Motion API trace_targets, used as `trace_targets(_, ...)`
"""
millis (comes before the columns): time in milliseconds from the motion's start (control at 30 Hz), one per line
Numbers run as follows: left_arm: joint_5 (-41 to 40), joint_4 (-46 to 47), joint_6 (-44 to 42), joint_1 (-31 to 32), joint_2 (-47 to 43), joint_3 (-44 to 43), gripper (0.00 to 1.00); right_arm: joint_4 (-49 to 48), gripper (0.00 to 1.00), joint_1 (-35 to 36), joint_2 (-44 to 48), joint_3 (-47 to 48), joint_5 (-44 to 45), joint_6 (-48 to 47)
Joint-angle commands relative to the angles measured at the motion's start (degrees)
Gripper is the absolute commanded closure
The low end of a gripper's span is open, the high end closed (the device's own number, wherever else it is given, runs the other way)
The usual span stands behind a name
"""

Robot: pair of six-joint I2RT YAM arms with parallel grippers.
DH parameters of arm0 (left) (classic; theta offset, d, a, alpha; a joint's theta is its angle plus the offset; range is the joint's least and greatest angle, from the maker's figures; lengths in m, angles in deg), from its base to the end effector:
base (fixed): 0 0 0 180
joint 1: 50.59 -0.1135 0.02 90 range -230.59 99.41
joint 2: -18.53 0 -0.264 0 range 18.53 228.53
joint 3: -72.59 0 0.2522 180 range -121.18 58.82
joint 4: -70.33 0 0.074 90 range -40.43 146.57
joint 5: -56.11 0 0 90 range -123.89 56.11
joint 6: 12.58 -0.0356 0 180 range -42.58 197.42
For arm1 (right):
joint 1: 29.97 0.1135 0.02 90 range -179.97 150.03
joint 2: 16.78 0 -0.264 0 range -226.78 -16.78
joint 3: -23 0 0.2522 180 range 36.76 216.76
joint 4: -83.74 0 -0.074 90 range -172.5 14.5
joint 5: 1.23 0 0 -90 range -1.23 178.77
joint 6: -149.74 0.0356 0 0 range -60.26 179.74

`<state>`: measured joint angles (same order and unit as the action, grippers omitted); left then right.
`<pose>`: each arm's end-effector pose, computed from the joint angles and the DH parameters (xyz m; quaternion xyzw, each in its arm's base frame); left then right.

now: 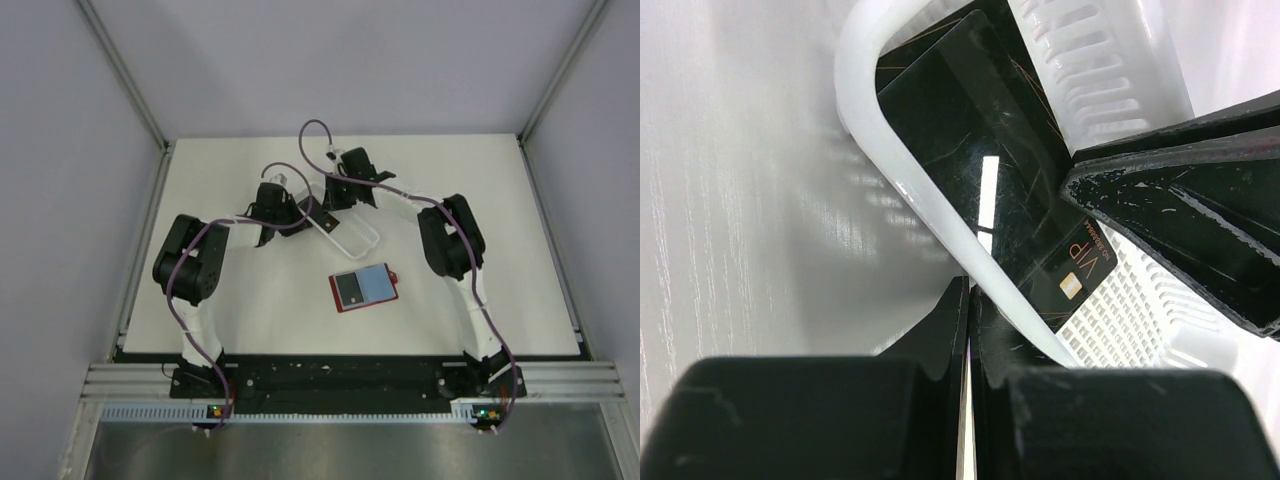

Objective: Put the credit cards into the card holder
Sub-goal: Pick up the credit card from the storage box.

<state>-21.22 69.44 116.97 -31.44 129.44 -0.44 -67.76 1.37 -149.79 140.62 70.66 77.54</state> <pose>0.3735 -0.1380 0.1372 -0.1118 0.8905 -0.2973 0.3258 0.4392 0.2804 0.1649 -0.1683 0.8951 0.2925 0.2915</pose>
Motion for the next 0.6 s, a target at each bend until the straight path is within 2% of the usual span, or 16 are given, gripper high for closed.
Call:
trace_targets(0,0.3,2.0,0.0,-0.2,0.8,-1.6,1.0,-2.5,0.86,0.7,4.7,-0.8,-5.3,1.4)
trace_targets(567,0.6,2.1,0.1,-0.2,1.1,-1.6,1.0,-7.2,0.88,0.0,5.1,-3.5,-12.3,3.3)
